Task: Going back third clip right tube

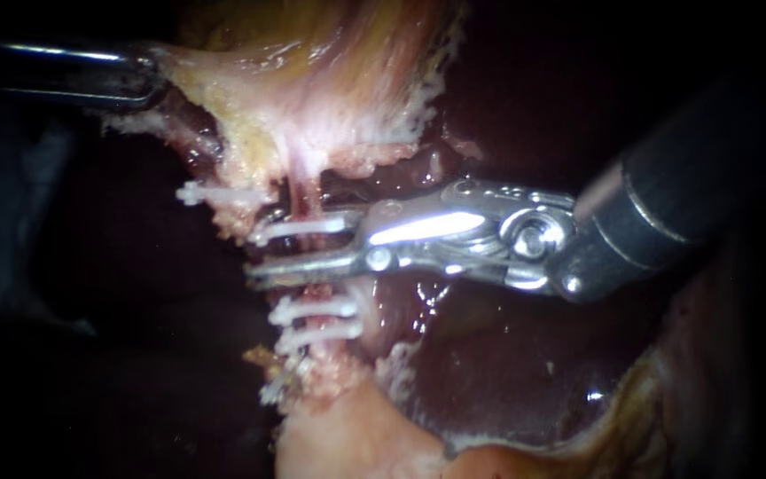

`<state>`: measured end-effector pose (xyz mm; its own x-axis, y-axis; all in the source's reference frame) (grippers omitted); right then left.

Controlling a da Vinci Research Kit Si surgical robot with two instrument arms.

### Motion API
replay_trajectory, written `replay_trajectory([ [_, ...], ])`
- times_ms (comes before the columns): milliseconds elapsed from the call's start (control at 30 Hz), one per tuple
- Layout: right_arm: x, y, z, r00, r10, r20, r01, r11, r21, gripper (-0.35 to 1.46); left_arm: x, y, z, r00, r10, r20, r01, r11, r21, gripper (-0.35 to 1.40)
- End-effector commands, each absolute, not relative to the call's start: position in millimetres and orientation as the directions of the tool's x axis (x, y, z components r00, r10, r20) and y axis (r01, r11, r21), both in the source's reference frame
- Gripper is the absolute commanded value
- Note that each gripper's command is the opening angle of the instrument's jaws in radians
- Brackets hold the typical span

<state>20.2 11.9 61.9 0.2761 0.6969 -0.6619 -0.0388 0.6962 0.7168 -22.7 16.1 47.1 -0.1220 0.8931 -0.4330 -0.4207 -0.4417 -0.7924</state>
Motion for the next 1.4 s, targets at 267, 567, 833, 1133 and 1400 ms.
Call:
replay_trajectory([
  [267,14.2,11.0,60.1,0.282,0.566,-0.775,-0.017,0.810,0.586,0.50,-22.6,15.9,47.0,-0.122,0.893,-0.433,-0.421,-0.442,-0.792,-0.35],
  [567,6.7,11.6,57.3,0.285,0.489,-0.824,0.016,0.858,0.514,0.50,-22.7,15.9,47.0,-0.122,0.893,-0.434,-0.421,-0.442,-0.792,-0.35],
  [833,3.3,11.0,55.9,0.284,0.441,-0.852,0.048,0.880,0.472,0.50,-22.6,15.9,47.0,-0.122,0.893,-0.434,-0.421,-0.442,-0.792,-0.35],
  [1133,2.9,10.9,55.8,0.283,0.424,-0.860,0.056,0.888,0.456,0.50,-23.3,15.4,47.6,-0.121,0.891,-0.437,-0.425,-0.445,-0.788,-0.35],
  [1400,2.8,10.9,55.8,0.283,0.418,-0.863,0.059,0.891,0.451,0.50,-26.0,14.8,50.7,-0.126,0.886,-0.446,-0.418,-0.455,-0.787,-0.35],
])
